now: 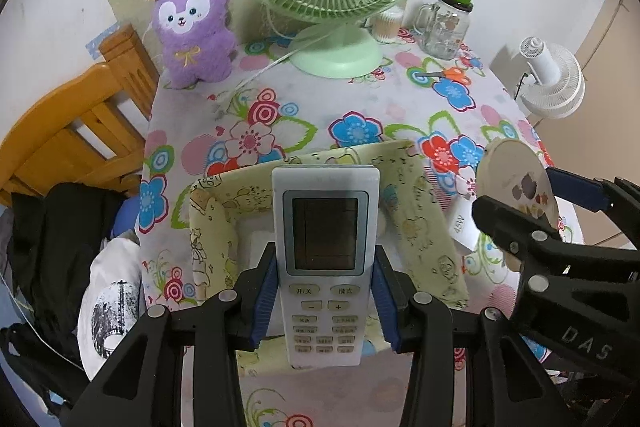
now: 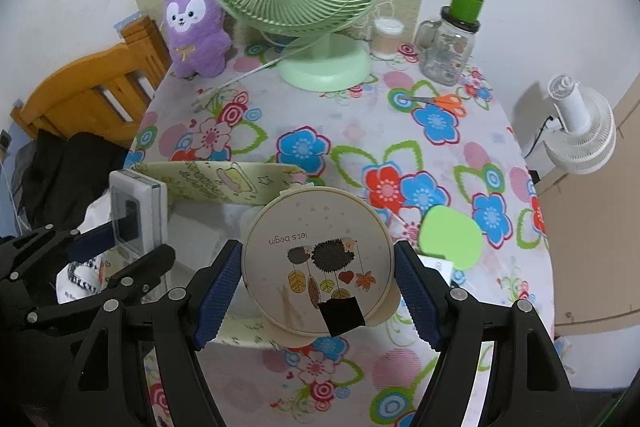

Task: Organize rigid objects
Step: 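Carry the remote with left gripper while right gripper carries the tin to the yellow bin, then lower and release the remote with left gripper while right gripper releases the tin in bin, then withdraw both grippers up out of the yellow bin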

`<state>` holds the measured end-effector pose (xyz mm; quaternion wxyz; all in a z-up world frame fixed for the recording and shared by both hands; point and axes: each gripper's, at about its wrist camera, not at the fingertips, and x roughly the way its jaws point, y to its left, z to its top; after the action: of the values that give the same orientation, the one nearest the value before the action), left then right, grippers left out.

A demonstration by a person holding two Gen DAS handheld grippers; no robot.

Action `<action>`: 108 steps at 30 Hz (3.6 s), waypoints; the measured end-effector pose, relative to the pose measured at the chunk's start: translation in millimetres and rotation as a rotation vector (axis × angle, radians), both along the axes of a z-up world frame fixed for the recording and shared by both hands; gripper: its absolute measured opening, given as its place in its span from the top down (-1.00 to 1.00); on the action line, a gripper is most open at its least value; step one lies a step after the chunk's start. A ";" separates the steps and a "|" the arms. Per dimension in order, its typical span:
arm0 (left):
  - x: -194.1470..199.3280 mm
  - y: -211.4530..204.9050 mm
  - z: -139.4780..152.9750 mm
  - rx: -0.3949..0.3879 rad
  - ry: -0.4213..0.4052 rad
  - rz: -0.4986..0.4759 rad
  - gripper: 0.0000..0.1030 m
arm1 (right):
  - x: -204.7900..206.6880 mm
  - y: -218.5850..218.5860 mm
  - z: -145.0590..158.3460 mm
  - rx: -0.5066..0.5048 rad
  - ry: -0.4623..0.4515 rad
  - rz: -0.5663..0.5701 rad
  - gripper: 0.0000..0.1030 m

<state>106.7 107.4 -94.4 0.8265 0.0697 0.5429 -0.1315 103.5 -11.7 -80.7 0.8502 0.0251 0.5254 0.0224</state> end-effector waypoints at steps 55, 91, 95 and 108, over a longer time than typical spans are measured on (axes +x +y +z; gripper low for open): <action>3.4 -19.3 -31.1 0.104 0.043 -0.036 -0.75 | 15.6 11.9 -32.3 0.008 0.026 0.047 -0.88; -55.1 -76.6 47.3 0.090 -0.137 0.049 -0.80 | -44.8 -65.9 45.2 0.042 -0.145 0.098 -0.87; -60.4 -85.9 53.7 0.091 -0.156 0.050 -0.83 | -50.6 -79.4 50.2 0.041 -0.157 0.099 -0.87; -73.4 -114.7 68.3 0.072 -0.199 0.075 -0.91 | -66.2 -121.9 62.6 0.046 -0.196 0.105 -0.87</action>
<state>33.4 -7.2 -26.1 0.8776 0.0916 0.4649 -0.0732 37.3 -133.6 -18.1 0.8944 0.0147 0.4396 0.0815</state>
